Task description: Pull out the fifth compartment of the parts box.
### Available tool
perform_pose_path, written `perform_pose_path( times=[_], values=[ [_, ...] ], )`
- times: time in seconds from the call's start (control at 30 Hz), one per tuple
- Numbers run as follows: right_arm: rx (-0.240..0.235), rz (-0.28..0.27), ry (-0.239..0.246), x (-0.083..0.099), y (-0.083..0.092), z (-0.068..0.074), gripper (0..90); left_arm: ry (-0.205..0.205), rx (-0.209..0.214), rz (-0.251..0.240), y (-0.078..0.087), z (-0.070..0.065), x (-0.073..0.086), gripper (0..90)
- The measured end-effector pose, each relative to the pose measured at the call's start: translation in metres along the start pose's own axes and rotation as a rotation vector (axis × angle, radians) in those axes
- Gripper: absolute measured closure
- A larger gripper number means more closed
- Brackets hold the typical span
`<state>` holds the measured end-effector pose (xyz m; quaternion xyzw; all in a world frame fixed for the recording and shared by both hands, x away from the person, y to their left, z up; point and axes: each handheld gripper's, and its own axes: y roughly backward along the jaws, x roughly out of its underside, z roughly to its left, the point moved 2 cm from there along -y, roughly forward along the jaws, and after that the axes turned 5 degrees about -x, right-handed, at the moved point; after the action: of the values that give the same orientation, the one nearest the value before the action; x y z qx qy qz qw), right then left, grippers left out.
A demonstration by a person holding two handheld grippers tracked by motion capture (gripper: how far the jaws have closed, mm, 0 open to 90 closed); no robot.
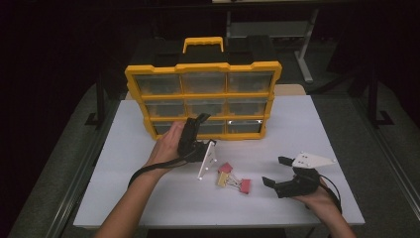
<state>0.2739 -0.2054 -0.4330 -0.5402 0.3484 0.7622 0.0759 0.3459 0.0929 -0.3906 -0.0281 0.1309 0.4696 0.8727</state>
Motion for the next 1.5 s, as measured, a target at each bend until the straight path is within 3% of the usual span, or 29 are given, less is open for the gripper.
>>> perform_pose_path(
  times=[1.5],
  values=[
    [0.004, 0.000, -0.003, 0.000, 0.001, 0.000, 5.1, -0.085, -0.106, 0.032, -0.017, 0.028, 0.008, 0.0]
  ],
)
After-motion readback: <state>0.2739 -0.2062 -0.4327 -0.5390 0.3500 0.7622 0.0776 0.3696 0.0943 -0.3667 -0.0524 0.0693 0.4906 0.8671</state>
